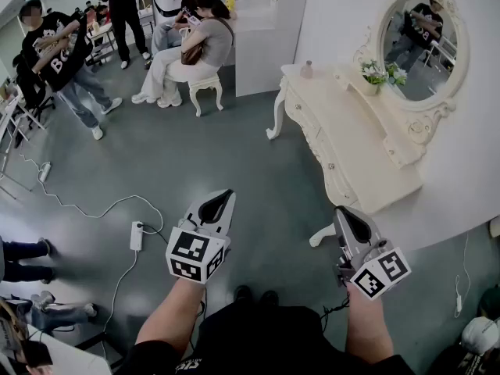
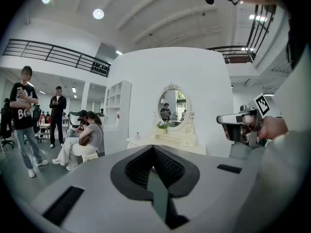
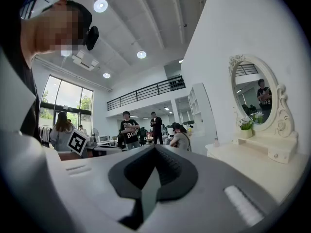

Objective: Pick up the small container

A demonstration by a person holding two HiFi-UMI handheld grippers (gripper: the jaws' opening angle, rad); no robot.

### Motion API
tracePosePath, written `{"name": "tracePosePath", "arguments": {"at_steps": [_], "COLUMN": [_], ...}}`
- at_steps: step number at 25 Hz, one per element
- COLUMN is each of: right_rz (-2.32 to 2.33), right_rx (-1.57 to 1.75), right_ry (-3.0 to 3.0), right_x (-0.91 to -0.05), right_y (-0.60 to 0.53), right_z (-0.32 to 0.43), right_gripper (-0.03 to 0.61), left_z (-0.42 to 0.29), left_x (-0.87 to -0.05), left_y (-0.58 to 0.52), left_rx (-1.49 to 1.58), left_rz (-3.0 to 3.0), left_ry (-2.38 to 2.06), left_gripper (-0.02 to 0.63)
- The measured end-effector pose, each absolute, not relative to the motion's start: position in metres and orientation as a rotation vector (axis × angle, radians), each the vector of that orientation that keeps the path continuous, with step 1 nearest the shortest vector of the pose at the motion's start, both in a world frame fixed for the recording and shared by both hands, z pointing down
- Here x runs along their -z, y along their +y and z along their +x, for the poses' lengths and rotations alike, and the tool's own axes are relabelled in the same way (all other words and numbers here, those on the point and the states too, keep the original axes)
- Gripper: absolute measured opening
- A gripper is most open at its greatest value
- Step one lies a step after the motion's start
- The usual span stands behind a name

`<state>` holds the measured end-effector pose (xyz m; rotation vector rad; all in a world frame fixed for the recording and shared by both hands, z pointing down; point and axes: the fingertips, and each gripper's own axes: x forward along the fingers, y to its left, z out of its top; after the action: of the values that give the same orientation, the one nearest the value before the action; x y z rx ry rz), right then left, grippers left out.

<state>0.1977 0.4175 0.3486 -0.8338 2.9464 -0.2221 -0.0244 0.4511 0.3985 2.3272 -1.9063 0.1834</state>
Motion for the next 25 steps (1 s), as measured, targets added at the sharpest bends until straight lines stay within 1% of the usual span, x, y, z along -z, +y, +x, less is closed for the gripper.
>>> {"name": "tracePosePath", "arguments": {"at_steps": [7, 18, 25], "right_rz": [-0.798, -0.674, -0.693], "right_rx": [0.227, 0.254, 0.297], "right_ry": [2.962, 2.918, 2.916], "right_x": [-0.353, -0.345, -0.354], "right_y": [0.421, 0.419, 0.391], "right_z": [0.215, 0.262, 0.267], "right_gripper": [0.008, 0.009, 0.009], "left_z": [-0.005, 0.053, 0.052], "left_x": [-0.396, -0.388, -0.381], "left_y": [0.453, 0.437, 0.416], "left_rx": [-0.192, -0.178, -0.141], "left_rz": [2.312, 2.32, 2.335], "left_ry": [-1.922, -1.957, -1.974], "left_gripper": [0.003, 0.003, 0.004]}}
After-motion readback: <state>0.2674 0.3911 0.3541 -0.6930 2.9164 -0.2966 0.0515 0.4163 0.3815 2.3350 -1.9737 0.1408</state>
